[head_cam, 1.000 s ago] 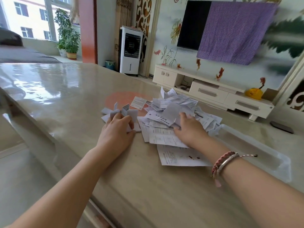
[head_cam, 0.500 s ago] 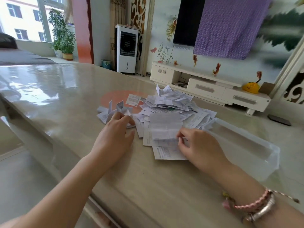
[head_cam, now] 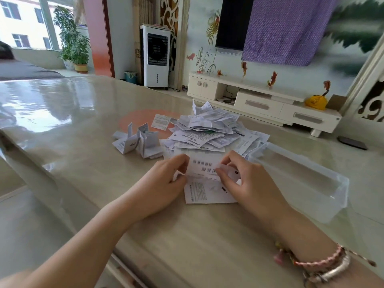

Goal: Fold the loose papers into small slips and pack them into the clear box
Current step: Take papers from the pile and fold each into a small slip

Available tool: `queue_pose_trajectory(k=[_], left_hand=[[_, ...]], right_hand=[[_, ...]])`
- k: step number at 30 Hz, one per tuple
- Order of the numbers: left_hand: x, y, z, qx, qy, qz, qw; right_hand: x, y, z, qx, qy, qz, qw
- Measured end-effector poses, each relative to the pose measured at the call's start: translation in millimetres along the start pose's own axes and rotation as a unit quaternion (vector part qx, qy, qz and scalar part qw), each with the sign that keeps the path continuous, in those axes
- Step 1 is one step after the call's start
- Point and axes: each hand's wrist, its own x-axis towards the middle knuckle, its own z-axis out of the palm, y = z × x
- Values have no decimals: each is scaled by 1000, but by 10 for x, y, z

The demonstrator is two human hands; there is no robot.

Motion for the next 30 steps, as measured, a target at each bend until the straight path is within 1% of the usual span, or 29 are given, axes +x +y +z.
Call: queue_pose_trajectory(k=[3, 6, 8, 10, 13, 17, 19, 22, 24, 27, 30], left_hand=[[56, 33, 34, -56, 20, -34, 998], [67, 112, 66, -109, 5, -55, 992], [72, 141, 85, -113, -1, -74, 991], [82, 127, 99, -90, 5, -86, 992], [101, 57, 96, -1, 40, -94, 995], [108, 10, 98, 41, 83, -115, 989], [100, -5, 110, 73, 91, -104, 988], [89, -22, 113, 122, 106, -97, 982], [77, -18, 102, 137, 103, -104, 980], [64, -11, 65, 132, 79, -111, 982], [55, 11, 5, 108, 50, -80, 990]], right_hand=[[8, 15, -22, 28, 35, 10, 999], [27, 17, -30, 42, 54, 27, 997], [60, 38, -11, 26, 60, 28, 998], [95, 69, 24, -1, 55, 31, 998], [111, 116, 81, -30, 23, 30, 999], [102, 145, 104, -96, -39, -25, 994], [94, 152, 116, -99, -65, -62, 991], [80, 150, 140, -73, -109, -87, 987], [80, 139, 141, -72, -122, -93, 986], [71, 118, 132, -80, -127, -94, 984], [57, 91, 131, -92, -117, -104, 983]])
